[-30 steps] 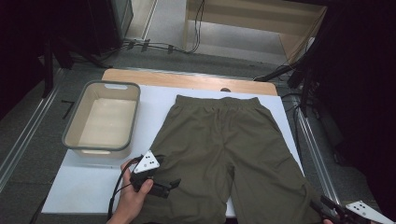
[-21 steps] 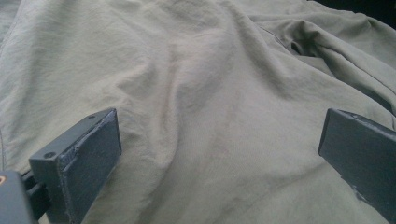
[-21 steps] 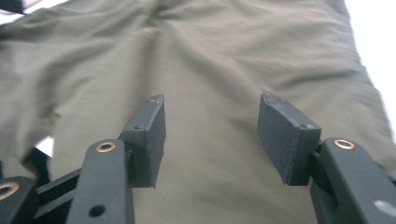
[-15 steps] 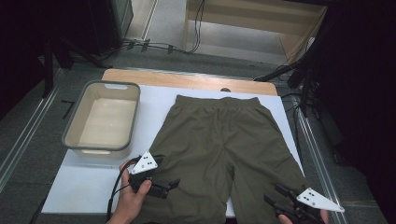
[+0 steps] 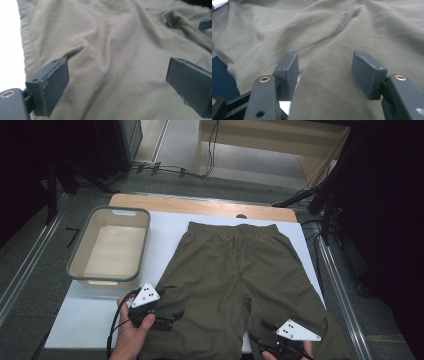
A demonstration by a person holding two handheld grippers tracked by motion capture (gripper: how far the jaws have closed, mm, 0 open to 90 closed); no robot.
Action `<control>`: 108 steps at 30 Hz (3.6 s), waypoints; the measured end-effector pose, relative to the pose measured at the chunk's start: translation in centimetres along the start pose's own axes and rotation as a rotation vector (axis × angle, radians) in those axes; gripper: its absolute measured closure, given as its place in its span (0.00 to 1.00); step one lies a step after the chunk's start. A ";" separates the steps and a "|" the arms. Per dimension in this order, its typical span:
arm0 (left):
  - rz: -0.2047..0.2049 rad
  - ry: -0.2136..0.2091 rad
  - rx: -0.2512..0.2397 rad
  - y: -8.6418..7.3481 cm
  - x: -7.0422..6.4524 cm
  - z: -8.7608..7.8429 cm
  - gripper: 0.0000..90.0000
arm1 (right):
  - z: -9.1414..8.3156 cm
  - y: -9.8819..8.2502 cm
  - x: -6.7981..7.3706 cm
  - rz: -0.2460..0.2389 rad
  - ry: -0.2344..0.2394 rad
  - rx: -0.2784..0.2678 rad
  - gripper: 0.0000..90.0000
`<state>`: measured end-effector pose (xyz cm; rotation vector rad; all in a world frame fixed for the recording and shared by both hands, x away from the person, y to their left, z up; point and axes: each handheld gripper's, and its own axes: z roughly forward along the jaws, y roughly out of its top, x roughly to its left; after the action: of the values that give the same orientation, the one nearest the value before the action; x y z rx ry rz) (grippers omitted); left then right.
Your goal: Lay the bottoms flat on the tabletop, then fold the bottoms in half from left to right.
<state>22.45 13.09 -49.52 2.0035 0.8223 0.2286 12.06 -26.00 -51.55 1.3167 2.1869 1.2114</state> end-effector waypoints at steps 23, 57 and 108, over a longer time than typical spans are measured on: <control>-0.123 0.133 0.102 -3.1 1.9 -3.1 0.40 | -0.9 -1.9 2.6 -0.071 -0.002 0.085 0.94; -0.147 0.039 0.155 -5.3 -0.7 -6.8 0.98 | 1.1 -1.3 6.0 -0.096 0.087 0.093 0.93; -0.011 -0.066 -0.138 12.0 4.5 1.9 0.00 | -1.1 1.7 2.1 -0.007 0.063 -0.149 0.00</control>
<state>32.20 10.46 -41.45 1.8671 0.7556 0.2066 11.25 -24.44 -49.27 1.2253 2.0955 1.4014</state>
